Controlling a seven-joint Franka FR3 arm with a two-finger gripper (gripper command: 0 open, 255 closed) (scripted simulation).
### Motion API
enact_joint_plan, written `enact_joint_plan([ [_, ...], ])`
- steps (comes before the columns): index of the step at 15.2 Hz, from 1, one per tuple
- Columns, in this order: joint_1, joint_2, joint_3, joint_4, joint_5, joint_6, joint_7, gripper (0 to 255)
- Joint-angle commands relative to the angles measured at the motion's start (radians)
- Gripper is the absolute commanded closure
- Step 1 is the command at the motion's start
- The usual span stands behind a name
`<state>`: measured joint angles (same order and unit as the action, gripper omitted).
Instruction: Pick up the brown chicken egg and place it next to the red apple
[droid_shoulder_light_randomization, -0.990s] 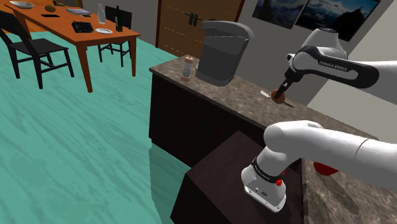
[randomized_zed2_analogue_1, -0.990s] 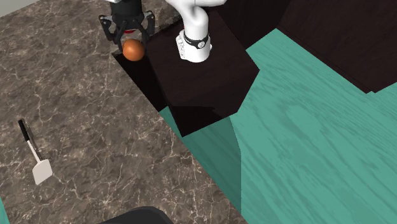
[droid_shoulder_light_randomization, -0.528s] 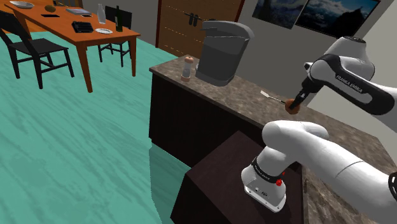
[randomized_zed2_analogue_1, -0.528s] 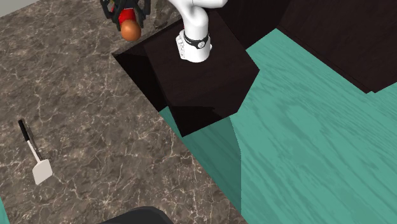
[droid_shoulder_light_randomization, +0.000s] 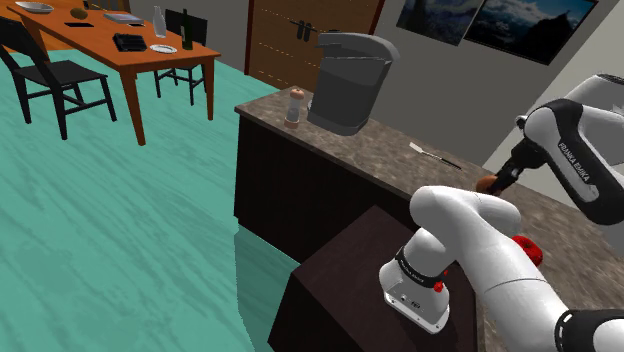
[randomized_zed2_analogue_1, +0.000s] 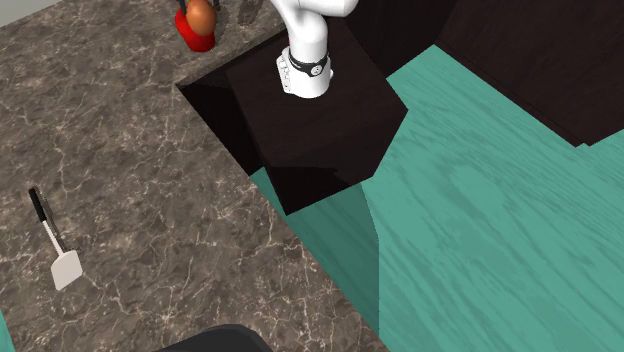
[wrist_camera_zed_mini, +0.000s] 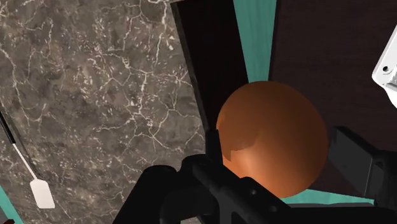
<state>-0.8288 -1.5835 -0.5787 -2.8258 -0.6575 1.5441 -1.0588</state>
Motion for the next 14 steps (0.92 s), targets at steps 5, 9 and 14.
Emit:
enact_joint_plan([
  [5, -0.11, -0.112, -0.096, 0.058, -0.093, -0.13, -0.18, 255],
  [9, -0.161, -0.152, -0.159, 0.124, -0.161, -0.198, -0.297, 255],
  [14, -0.194, -0.175, -0.227, 0.231, -0.248, -0.265, -0.435, 255],
])
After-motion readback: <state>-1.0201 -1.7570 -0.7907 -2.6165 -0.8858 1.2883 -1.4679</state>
